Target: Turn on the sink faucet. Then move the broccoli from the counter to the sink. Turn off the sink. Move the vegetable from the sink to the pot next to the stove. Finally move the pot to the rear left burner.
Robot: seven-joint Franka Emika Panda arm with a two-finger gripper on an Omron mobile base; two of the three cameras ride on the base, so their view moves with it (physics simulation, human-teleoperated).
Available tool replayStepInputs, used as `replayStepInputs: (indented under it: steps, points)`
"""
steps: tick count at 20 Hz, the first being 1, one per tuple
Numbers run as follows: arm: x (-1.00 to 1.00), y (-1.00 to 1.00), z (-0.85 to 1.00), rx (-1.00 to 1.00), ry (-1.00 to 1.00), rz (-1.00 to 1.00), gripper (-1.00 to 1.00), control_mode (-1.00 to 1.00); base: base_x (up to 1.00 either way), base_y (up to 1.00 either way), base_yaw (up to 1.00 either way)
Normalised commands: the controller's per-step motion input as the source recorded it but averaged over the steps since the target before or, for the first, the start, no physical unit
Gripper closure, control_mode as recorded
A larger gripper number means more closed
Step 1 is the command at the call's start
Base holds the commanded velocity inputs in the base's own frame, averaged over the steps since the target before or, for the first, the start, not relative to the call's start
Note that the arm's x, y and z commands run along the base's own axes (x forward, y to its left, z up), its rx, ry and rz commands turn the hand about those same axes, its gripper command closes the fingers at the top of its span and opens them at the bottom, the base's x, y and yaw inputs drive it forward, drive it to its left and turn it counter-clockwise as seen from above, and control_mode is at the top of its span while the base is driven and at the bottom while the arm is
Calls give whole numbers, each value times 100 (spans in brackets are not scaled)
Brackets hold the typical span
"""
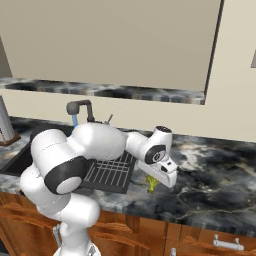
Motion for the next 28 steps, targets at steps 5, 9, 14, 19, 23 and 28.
replayStepInputs:
  steps: [5,9,14,19,23,28]
  points:
    - [0,63,36,0,0,0,100,-100,0,0,0]
    - [4,74,38,0,0,0,100,-100,0,0,0]
    - [13,78,26,0,-1,0,100,-100,0,0,0]
    - [14,80,15,0,0,0,100,-100,0,0,0]
    - [12,80,10,0,0,1,100,-100,0,0,0]
    - [12,76,7,0,0,4,100,-100,0,0,0]
